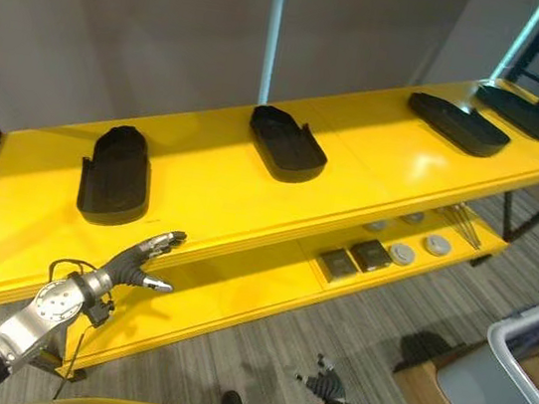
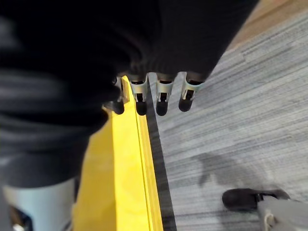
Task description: Move parts from the plastic box to the shelf.
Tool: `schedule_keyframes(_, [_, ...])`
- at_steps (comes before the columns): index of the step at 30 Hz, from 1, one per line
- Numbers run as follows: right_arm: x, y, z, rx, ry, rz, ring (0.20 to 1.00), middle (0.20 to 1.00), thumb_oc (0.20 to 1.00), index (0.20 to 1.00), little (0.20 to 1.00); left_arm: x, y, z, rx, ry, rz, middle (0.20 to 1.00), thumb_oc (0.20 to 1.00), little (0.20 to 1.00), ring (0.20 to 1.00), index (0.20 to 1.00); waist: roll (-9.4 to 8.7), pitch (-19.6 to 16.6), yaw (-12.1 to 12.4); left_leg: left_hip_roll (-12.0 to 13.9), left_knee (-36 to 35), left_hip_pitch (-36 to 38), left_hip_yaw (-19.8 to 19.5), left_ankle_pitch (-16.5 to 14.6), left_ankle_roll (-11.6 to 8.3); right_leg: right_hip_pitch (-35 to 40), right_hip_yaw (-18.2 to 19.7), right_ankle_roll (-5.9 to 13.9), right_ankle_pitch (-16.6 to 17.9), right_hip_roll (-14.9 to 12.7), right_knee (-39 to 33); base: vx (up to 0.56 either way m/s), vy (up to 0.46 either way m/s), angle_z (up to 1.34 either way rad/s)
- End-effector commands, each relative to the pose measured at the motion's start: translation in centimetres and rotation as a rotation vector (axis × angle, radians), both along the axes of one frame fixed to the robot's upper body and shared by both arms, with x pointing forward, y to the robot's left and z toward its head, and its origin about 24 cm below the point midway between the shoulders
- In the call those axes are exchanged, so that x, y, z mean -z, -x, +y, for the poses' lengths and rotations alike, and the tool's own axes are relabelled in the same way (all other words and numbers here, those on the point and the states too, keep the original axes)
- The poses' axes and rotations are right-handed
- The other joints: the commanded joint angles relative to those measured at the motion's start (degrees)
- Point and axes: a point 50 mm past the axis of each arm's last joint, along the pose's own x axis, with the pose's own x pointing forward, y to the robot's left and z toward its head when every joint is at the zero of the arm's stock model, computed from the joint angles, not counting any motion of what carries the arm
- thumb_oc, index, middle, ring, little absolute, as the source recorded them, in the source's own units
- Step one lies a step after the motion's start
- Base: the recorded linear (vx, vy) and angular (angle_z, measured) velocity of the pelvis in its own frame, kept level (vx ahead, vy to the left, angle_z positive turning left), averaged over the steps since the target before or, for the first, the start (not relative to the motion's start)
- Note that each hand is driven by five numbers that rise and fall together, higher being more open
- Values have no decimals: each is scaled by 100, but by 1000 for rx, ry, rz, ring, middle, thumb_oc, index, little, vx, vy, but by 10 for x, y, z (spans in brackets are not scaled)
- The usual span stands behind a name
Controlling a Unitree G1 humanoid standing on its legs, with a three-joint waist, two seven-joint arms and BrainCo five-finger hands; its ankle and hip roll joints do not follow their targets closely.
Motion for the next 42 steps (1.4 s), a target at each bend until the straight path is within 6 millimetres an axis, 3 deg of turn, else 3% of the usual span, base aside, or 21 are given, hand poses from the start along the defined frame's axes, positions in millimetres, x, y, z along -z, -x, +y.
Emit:
schedule_keyframes(1, [9, 0, 8, -28, -10, 82, 1000, 1000, 1000, 1000, 1000, 45, 12, 18, 18, -141, 241, 1000, 1000, 1000, 1000, 1000, -149, 81, -112, -208, 1, 350, 137, -854, 209, 100, 147, 225, -623, -73, 301, 23, -4, 25])
schedule_keyframes(5, [17, 10, 9, -71, -1, 200, 1000, 1000, 1000, 1000, 1000, 90, 35, 37, -34, -304, 421, 1000, 1000, 1000, 1000, 1000, -128, 91, -34, -201, 1, 348, 20, -829, 165, 147, 5, 201, -687, -93, 323, 31, -8, 15])
schedule_keyframes(7, [20, 16, 10, -89, -1, 245, 1000, 1000, 1000, 1000, 1000, 119, 57, 51, -105, -420, 553, 1000, 1000, 1000, 1000, 1000, -133, 83, 0, -196, 1, 347, -15, -815, 142, 165, -51, 184, -699, -97, 322, 34, -13, 15])
schedule_keyframes(10, [24, 32, 5, -91, 8, 331, 1000, 1000, 1000, 1000, 1000, 145, 89, 64, -250, -478, 728, 1000, 1000, 1000, 1000, 1000, -141, 25, 63, -175, 1, 359, -68, -798, 88, 251, -168, 144, -722, -122, 254, 54, -26, 21])
schedule_keyframes(14, [25, 42, 2, -60, 7, 363, 1000, 1000, 1000, 1000, 1000, 150, 104, 77, -332, -533, 755, 1000, 1000, 1000, 1000, 1000, -172, 0, 138, -158, 1, 384, -134, -782, 54, 325, -264, 122, -756, -131, 227, 44, -39, 21])
schedule_keyframes(20, [26, 53, -3, 37, 2, 346, 1000, 1000, 1000, 1000, 1000, 132, 81, 86, -574, -352, 594, 1000, 1000, 1000, 1000, 1000, -250, 55, 397, -153, 1, 359, -399, -712, 19, 455, -525, 89, -800, -178, 180, 3, -49, 11])
schedule_keyframes(24, [26, 45, 5, 38, -10, 313, 1000, 1000, 1000, 1000, 1000, 121, 68, 87, -736, -202, 520, 1000, 1000, 1000, 1000, 1000, -303, 116, 501, -133, 1, 324, -515, -643, -12, 480, -604, 48, -805, -158, 159, -14, -74, 40])
schedule_keyframes(25, [26, 45, 5, 38, -10, 313, 1000, 1000, 1000, 1000, 1000, 121, 68, 87, -736, -202, 520, 1000, 1000, 1000, 1000, 1000, -303, 116, 501, -133, 1, 325, -515, -643, -12, 480, -604, 48, -805, -158, 159, -32, -112, -20])
schedule_keyframes(27, [25, 27, 18, -33, -8, 254, 1000, 1000, 1000, 1000, 1000, 121, 71, 98, -946, -118, 523, 1000, 1000, 1000, 1000, 1000, -299, 290, 629, -98, 79, 206, -556, -553, -62, 447, -665, -8, -797, -113, 80, -77, -160, -36])
schedule_keyframes(28, [25, 27, 18, -34, -8, 254, 1000, 1000, 1000, 1000, 1000, 121, 71, 98, -946, -118, 523, 1000, 1000, 1000, 1000, 1000, -299, 291, 626, -98, 80, 206, -558, -553, -62, 448, -666, -8, -797, -113, 80, -117, -124, -9])
schedule_keyframes(31, [18, 7, 17, -102, 24, 196, 1000, 1000, 1000, 1000, 1000, 127, 85, 111, -1042, -162, 564, 1000, 1000, 1000, 1000, 1000, -288, 718, 748, -182, 904, -498, -766, -499, -193, 294, -781, -81, -750, -174, 19, -296, -99, 24])
schedule_keyframes(32, [15, 3, 11, -119, 56, 199, 1000, 1000, 1000, 1000, 1000, 133, 98, 121, -1078, -224, 629, 1000, 1000, 1000, 1000, 1000, -357, 892, 826, -484, 1468, -966, -1145, -466, -362, 162, -925, -134, -681, -274, -25, -316, -87, 24])
schedule_keyframes(34, [15, 2, 11, -119, 56, 199, 1000, 1000, 1000, 1000, 1000, 133, 98, 121, -1078, -224, 629, 1000, 1000, 1000, 1000, 1000, -353, 886, 806, -487, 1499, -994, -1164, -479, -362, 157, -945, -134, -684, -274, -25, -162, -34, 28])
schedule_keyframes(35, [15, 5, 4, -123, 84, 225, 1000, 1000, 1000, 1000, 1000, 141, 121, 130, -1115, -277, 726, 1000, 1000, 1000, 1000, 1000, -419, 864, 787, -565, 2006, -1096, -1060, -747, -351, 54, -1037, -122, -614, -356, -28, -148, -2, 26])
schedule_keyframes(38, [13, 16, -14, 31, 70, 236, 1000, 1000, 1000, 1000, 1000, 151, 160, 136, -1147, -341, 870, 1000, 1000, 1000, 1000, 1000, -413, 709, 700, -546, 2450, -803, -855, -1003, -252, -52, -949, -119, -470, -348, -28, -107, 104, -5])
schedule_keyframes(39, [13, 24, -22, 126, 43, 242, 1000, 1000, 1000, 1000, 1000, 154, 180, 138, -1178, -356, 950, 1000, 1000, 1000, 1000, 1000, -328, 548, 595, -518, 2100, -369, -870, -1094, -227, -146, -935, -110, -396, -281, -28, -51, 169, -5])
schedule_keyframes(40, [13, 24, -22, 126, 43, 242, 1000, 1000, 1000, 1000, 1000, 154, 180, 138, -1178, -356, 951, 1000, 1000, 1000, 1000, 1000, -320, 563, 601, -508, 2084, -338, -867, -1098, -230, -126, -932, -113, -399, -271, -28, -22, 190, 11])
schedule_keyframes(42, [14, 36, -27, 156, 44, 273, 1000, 1000, 1000, 1000, 1000, 153, 188, 142, -1146, -407, 973, 1000, 1000, 1000, 1000, 1000, -211, 354, 458, -478, 999, 191, -1075, -1321, -85, -322, -985, -35, -277, -210, -28, -65, 188, 43])
